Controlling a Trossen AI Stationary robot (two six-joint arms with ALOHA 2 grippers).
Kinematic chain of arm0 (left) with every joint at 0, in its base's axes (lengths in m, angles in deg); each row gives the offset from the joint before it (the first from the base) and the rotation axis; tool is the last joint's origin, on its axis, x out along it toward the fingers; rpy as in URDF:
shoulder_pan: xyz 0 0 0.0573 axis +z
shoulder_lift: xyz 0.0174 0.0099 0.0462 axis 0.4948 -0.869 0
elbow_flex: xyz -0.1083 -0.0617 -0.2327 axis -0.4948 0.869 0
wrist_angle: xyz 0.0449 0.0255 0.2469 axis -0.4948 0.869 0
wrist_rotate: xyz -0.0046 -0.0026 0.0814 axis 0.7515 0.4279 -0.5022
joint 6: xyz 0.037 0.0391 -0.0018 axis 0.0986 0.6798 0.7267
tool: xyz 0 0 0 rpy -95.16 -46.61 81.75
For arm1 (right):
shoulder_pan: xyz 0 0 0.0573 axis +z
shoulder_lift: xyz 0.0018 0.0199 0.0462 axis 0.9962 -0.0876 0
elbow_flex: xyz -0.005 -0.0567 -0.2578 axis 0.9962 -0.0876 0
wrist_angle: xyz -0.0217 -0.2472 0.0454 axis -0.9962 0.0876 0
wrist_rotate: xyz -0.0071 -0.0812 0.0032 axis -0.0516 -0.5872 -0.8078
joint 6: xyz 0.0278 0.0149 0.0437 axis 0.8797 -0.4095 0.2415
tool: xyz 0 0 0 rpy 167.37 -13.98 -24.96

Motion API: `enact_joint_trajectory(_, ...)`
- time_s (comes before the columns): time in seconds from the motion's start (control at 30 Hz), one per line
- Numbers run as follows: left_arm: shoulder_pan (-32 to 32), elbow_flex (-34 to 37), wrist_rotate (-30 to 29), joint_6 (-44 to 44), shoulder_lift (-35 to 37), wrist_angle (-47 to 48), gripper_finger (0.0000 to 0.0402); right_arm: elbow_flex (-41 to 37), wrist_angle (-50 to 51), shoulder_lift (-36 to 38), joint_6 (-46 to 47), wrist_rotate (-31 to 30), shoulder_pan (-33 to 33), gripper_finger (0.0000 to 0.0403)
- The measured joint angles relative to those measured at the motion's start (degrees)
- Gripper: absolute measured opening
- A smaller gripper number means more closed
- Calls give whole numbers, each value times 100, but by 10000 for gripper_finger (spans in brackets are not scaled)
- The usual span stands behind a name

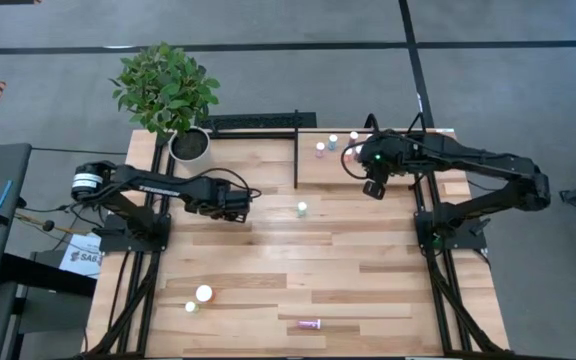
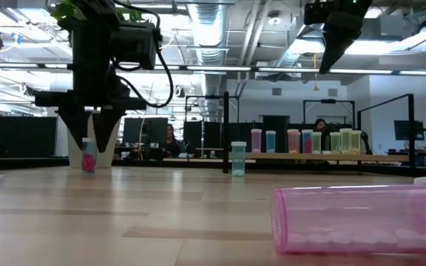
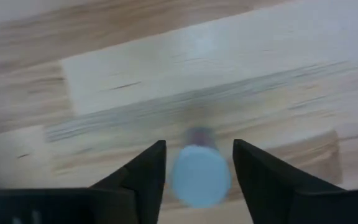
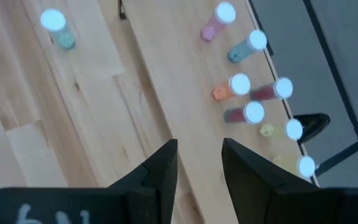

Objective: Pick and place medicine bottles onto shelf by color
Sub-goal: Move the blue pill bottle to the center of the table

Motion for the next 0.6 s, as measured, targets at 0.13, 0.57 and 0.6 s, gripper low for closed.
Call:
enact_joint_trajectory(0.13, 0, 0, -13, -105, -40, -106, 130, 2, 12, 15, 0, 0, -64, 147)
enact_joint_trajectory(0.57, -18, -470, -12, 17, -33, -764, 102, 2, 168, 15, -141, -2, -110, 147)
enact_joint_trajectory(0.6, -38, -563, -19, 93, -33, -893, 104, 2, 218, 15, -153, -4, -110, 147)
